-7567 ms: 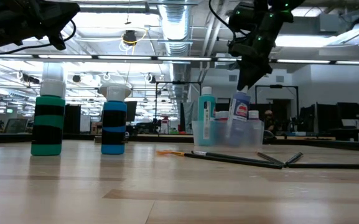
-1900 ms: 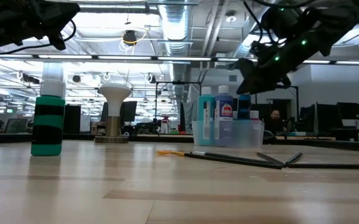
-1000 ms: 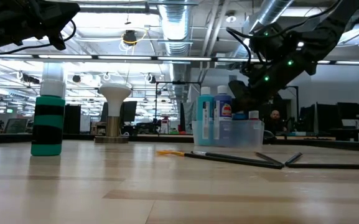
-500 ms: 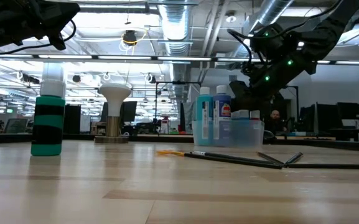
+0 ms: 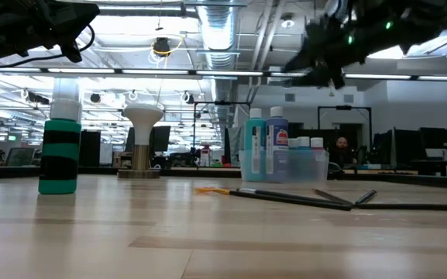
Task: Pick & Place Paint Supplies
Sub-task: Put the top small light blue paint bottle into the transparent bin
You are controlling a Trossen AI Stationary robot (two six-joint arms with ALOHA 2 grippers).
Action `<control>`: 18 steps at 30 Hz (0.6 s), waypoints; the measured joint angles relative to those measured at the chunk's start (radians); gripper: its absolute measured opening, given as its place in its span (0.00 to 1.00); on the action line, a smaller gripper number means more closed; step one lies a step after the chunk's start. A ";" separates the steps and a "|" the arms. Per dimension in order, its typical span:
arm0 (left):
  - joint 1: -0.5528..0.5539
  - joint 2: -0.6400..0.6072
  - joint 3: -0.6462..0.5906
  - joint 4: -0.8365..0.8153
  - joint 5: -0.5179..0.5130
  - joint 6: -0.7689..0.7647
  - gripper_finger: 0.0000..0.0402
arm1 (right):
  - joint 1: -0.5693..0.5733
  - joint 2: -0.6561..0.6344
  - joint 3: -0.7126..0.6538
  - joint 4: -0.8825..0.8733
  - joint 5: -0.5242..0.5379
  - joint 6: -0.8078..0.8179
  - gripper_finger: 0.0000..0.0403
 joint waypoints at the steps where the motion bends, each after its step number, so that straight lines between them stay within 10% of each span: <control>1: 0.000 0.000 0.000 0.000 0.000 0.000 0.00 | 0.021 -0.002 0.014 -0.003 -0.026 -0.015 0.65; 18: 0.000 0.000 0.000 0.000 0.000 0.000 0.00 | 0.353 0.636 0.549 -0.008 -0.232 -0.180 0.66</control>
